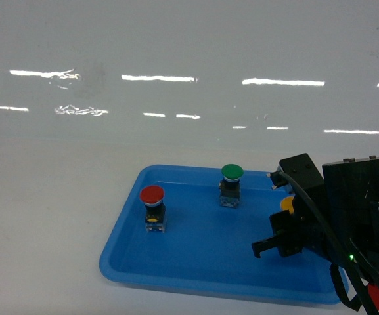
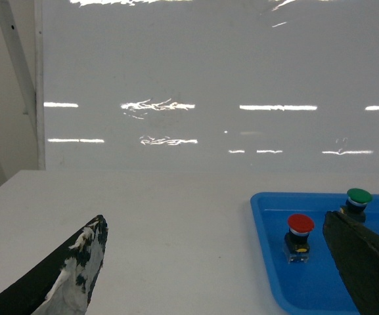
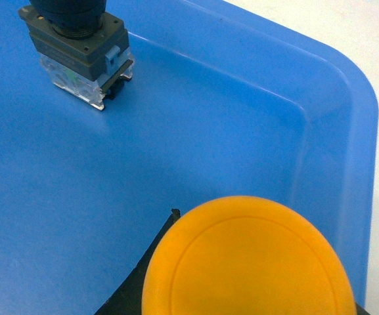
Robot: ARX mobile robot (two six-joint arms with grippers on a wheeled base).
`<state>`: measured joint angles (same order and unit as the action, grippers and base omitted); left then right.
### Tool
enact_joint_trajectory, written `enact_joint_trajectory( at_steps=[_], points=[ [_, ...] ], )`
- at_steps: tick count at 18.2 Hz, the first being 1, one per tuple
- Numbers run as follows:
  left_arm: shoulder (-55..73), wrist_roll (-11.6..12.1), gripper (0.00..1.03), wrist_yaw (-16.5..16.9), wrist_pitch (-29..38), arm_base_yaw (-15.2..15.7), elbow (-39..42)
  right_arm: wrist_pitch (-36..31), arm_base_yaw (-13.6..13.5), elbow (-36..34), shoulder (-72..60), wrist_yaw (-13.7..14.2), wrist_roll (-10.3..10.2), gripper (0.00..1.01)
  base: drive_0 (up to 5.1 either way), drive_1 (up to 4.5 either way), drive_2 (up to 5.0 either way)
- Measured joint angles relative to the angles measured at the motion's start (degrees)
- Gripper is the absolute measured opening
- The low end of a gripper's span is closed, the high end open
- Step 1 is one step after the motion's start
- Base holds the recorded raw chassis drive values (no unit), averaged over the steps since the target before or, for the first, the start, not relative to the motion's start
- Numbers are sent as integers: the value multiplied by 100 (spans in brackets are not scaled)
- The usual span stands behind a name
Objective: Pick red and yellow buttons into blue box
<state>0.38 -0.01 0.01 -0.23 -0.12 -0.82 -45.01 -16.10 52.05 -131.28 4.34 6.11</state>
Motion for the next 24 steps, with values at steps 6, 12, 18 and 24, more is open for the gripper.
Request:
enact_joint_trajectory(
  at_steps=[6,12,18,24],
  points=[
    [0,0,98,-2,0,0,0,-13,315,-376,1034,-96,-9,28,0,0,0],
    [-2,2,98,-2,2,0,0,-188,457,-946,2614,-188,2,28,0,0,0],
    [76,-7,98,0,146,-24,0,-98,573,-1897,4140,-101,282,28,0,0,0],
    [4435,-59,98,-426,4044,-1366,-343,-103,568,-1902,4140,-101,299,28,0,0,0]
  ],
)
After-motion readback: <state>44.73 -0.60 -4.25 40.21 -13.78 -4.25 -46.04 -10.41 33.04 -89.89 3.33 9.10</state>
